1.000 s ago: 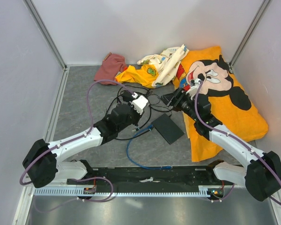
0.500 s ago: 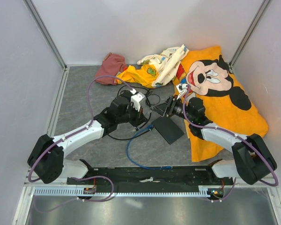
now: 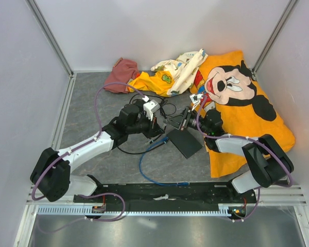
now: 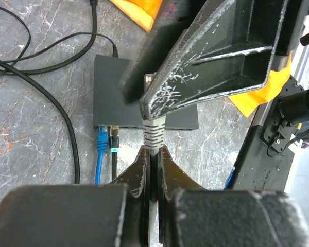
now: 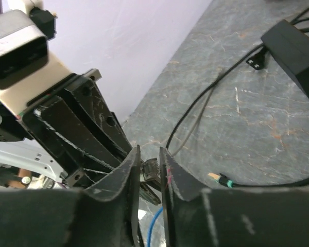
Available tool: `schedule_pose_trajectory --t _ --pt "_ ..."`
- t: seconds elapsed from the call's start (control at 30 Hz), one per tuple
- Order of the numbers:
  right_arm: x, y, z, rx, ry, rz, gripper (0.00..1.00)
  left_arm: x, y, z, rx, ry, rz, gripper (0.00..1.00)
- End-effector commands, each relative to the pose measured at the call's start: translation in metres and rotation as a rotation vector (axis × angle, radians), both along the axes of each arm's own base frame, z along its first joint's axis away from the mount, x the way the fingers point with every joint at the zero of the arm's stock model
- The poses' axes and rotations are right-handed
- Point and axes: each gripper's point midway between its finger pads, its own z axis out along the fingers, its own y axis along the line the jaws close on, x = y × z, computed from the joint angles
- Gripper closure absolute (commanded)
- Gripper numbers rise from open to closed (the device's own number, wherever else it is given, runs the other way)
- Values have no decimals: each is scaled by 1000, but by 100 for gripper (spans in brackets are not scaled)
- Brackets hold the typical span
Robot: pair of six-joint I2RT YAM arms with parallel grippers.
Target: Insert the plug into the switch port
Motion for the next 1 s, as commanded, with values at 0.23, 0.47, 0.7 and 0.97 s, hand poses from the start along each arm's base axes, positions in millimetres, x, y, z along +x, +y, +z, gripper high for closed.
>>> schedule_pose_trajectory --t 0.23,0.47,0.7,0.97 --pt "-2 -8 20 68 42 -55 100 15 15 18 -11 -141 111 59" --pt "-1 -15 7 -9 183 -186 100 9 21 43 41 -449 178 44" --pt "-17 -3 11 -29 188 -204 100 4 13 55 28 -651 123 38" --pt "-23 3 17 14 199 -219 100 1 14 46 25 -668 119 45"
